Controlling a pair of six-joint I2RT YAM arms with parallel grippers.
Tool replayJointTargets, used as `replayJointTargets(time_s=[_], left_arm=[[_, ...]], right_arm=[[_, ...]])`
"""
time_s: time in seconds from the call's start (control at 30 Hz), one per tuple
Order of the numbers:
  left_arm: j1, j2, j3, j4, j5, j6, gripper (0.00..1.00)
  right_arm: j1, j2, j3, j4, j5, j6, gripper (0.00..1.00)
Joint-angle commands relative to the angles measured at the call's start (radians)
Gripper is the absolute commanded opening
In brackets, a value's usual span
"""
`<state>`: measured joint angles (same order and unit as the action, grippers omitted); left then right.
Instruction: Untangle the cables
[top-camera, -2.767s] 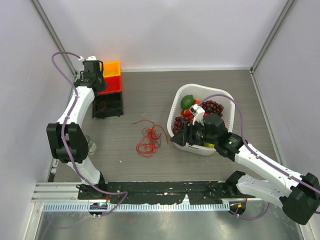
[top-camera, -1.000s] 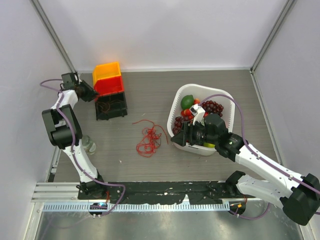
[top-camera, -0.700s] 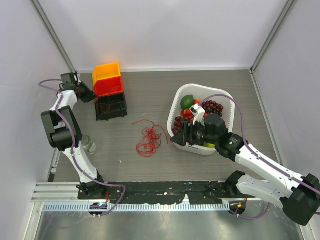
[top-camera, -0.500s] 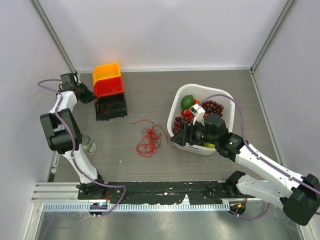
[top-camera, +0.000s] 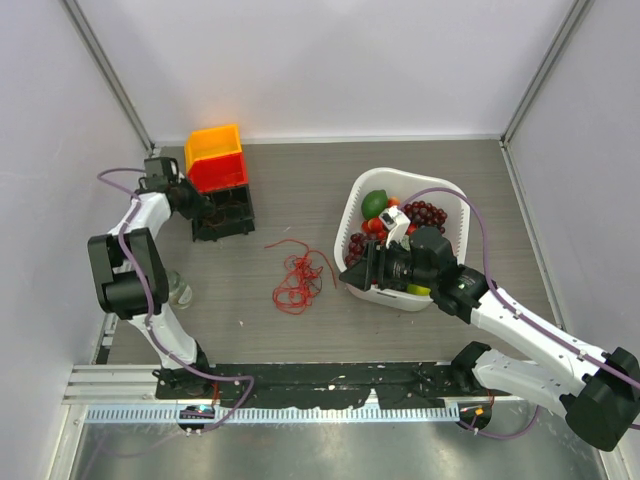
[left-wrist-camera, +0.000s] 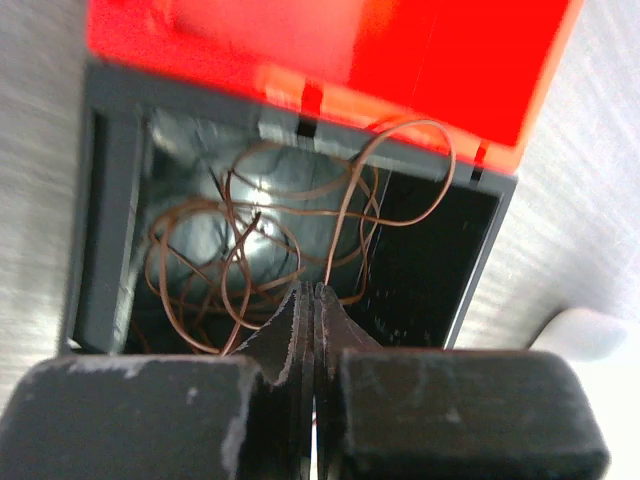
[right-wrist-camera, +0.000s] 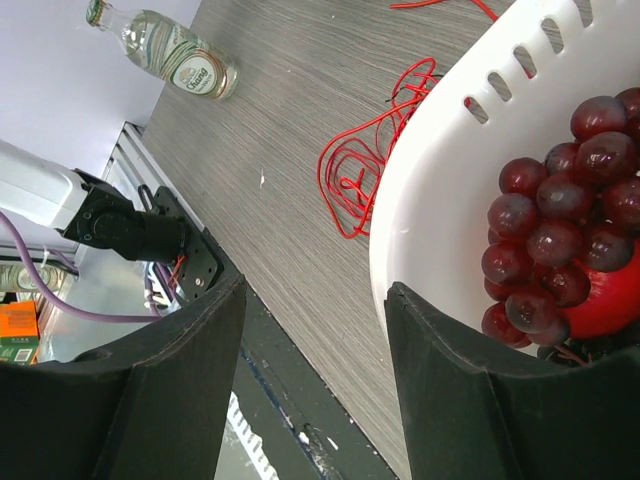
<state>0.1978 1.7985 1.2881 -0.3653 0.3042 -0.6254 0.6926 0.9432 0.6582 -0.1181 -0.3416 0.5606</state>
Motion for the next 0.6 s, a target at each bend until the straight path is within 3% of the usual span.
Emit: replayJointTargets(time_s=[0.0,0.23,0.33,0.4,0.57], left_arm=[[-0.029,-0.088,-0.076,0.042,-0.023,-0.026,0.0],[-0.04,-0.123,-0.116,0.037,-0.053,-0.007,0.0],[-0.038,-0.099,-0.057,-0.018,-0.069,0.022,0.01],[-0.038,-0.085,0.009,-0.064,-0.082,0.038,0.09],[-0.043,-0.171,-0.002,-0.093,-0.148,0.053,0.51]], right_arm=[[0.005,-0.003,0.008,0.058,-0.016,0.019,0.63],[0.004,-0.007,0.008,0.051,-0.019,0.019,0.63],[0.004,-0.012,0.006,0.051,-0.019,0.019,0.63],[0.004,-0.012,0.004,0.048,-0.019,0.019,0.63],[0.004,-0.023,0.0,0.043,-0.01,0.018,0.63]])
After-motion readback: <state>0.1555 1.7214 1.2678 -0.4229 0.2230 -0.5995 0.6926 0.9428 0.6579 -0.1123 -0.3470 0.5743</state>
